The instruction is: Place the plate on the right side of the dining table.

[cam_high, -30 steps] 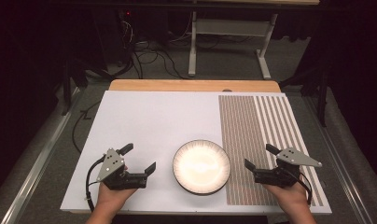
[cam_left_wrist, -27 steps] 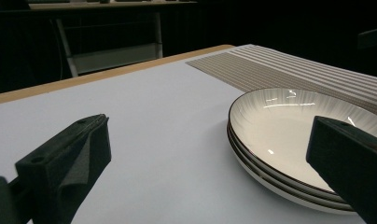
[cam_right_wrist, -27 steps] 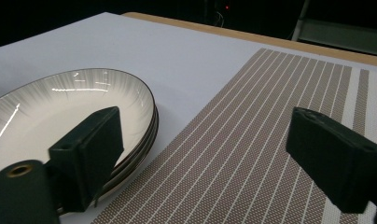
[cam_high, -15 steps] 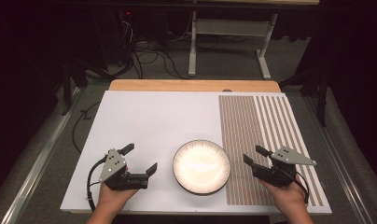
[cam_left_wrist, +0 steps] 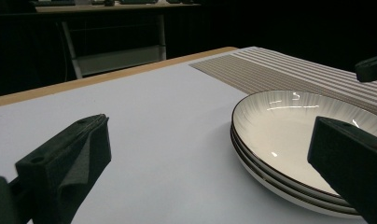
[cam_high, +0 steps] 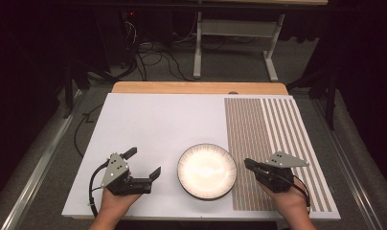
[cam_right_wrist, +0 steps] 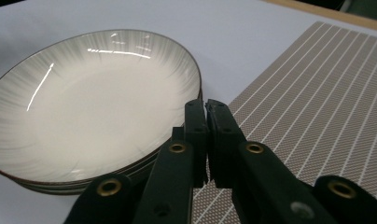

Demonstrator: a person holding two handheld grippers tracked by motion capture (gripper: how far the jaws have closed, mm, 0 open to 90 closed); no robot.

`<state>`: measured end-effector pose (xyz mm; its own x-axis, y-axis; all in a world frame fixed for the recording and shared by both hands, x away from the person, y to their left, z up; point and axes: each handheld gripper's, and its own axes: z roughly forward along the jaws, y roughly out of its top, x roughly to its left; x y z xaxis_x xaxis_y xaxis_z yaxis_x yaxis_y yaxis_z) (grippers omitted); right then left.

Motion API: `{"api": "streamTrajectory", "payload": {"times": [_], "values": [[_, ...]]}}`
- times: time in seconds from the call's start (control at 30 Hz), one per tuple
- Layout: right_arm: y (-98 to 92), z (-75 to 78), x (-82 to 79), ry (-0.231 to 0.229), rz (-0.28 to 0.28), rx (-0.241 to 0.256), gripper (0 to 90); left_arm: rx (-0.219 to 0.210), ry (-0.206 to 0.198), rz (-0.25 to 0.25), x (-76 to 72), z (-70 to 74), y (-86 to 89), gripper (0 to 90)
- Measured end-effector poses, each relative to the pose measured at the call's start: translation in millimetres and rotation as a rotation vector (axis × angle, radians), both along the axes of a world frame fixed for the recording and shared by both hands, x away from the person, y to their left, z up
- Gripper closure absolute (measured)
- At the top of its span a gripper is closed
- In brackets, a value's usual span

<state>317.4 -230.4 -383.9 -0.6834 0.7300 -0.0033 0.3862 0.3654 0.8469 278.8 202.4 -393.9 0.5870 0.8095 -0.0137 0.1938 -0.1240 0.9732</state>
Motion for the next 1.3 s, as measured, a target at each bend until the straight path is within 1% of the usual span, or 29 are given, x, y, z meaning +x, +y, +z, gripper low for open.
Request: {"api": "streamTrajectory", "payload": {"times": [0.07, 0.13, 0.17, 0.2, 0.23, 0.27, 0.3, 0.37, 0.4, 0.43, 0.47, 0.5, 0.53, 0.57, 0.67, 0.7, 0.87, 0.97, 1.03, 1.07, 1.23, 1.3], "values": [[3.2, -1.9, 1.0, 0.024, 0.027, -0.019, 90.0, 0.000, 0.000, 0.001, 0.0, -0.1, -0.1, 0.3], [6.0, -2.9, 2.0, 0.038, 0.045, -0.039, 90.0, -0.003, 0.000, 0.002, -0.2, -0.1, 0.0, 0.3], [7.9, -3.4, 2.3, 0.035, 0.059, -0.055, 90.0, -0.004, 0.000, 0.004, -0.3, -0.2, 0.1, 0.3], [7.9, -3.4, 2.3, 0.035, 0.059, -0.055, 90.0, -0.004, 0.000, 0.004, -0.3, -0.2, 0.1, 0.3], [11.6, -3.8, 2.1, 0.043, 0.070, -0.073, 90.0, -0.006, 0.001, 0.005, -0.4, -0.4, 0.2, 0.3], [13.0, -4.0, 1.8, 0.049, 0.073, -0.079, 90.0, -0.006, 0.000, 0.006, -0.4, -0.4, 0.3, 0.3], [14.8, -4.3, 1.8, 0.047, 0.080, -0.090, 90.0, -0.007, 0.001, 0.007, -0.5, -0.4, 0.4, 0.3], [18.8, -5.2, 1.5, 0.044, 0.079, -0.110, 90.0, -0.008, 0.001, 0.008, -0.5, -0.6, 0.4, 0.3], [18.8, -5.2, 1.5, 0.044, 0.079, -0.110, 90.0, -0.008, 0.001, 0.008, -0.5, -0.6, 0.4, 0.3], [21.1, -6.2, 1.7, 0.046, 0.082, -0.129, 90.0, -0.008, 0.000, 0.006, -0.6, -0.6, 0.3, 0.3], [21.1, -6.2, 1.7, 0.046, 0.082, -0.129, 90.0, -0.008, 0.000, 0.006, -0.6, -0.6, 0.3, 0.3], [22.7, -7.8, 1.6, 0.053, 0.079, -0.152, 90.0, -0.007, 0.000, 0.006, -0.4, -0.7, 0.2, 0.3], [23.3, -8.2, 1.5, 0.057, 0.078, -0.160, 90.0, -0.007, 0.000, 0.006, -0.4, -0.7, 0.2, 0.3], [24.0, -9.5, 2.4, 0.050, 0.087, -0.166, 90.0, -0.009, 0.000, 0.008, -0.3, -0.7, 0.6, 0.3], [25.5, -10.3, 2.6, 0.052, 0.087, -0.167, 90.0, -0.012, 0.000, 0.012, -0.9, -0.4, 1.6, 0.3], [25.7, -9.4, 2.8, 0.055, 0.092, -0.175, 90.0, -0.017, -0.001, 0.014, -1.4, -0.3, 2.5, 0.3], [27.0, -8.6, 2.1, 0.053, 0.092, -0.190, 90.0, -0.019, 0.002, 0.012, -0.7, -1.1, 2.6, 0.3], [28.1, -8.5, 1.7, 0.052, 0.093, -0.199, 90.0, -0.015, -0.003, 0.009, -1.6, 0.1, 2.3, 0.3], [30.0, -8.5, 0.9, 0.046, 0.096, -0.218, 90.0, -0.015, -0.004, 0.008, -1.5, 0.1, 2.3, 0.3], [30.5, -8.4, 0.9, 0.040, 0.099, -0.220, 90.0, -0.015, -0.003, 0.007, -1.2, 0.0, 2.3, 0.3], [32.5, -6.8, 0.1, 0.037, 0.100, -0.241, 90.0, -0.012, -0.004, 0.005, -0.7, 0.1, 2.0, 0.3], [33.3, -6.8, 0.1, 0.027, 0.102, -0.248, 90.0, -0.013, -0.002, 0.004, -0.3, -0.1, 1.9, 0.3]]}}
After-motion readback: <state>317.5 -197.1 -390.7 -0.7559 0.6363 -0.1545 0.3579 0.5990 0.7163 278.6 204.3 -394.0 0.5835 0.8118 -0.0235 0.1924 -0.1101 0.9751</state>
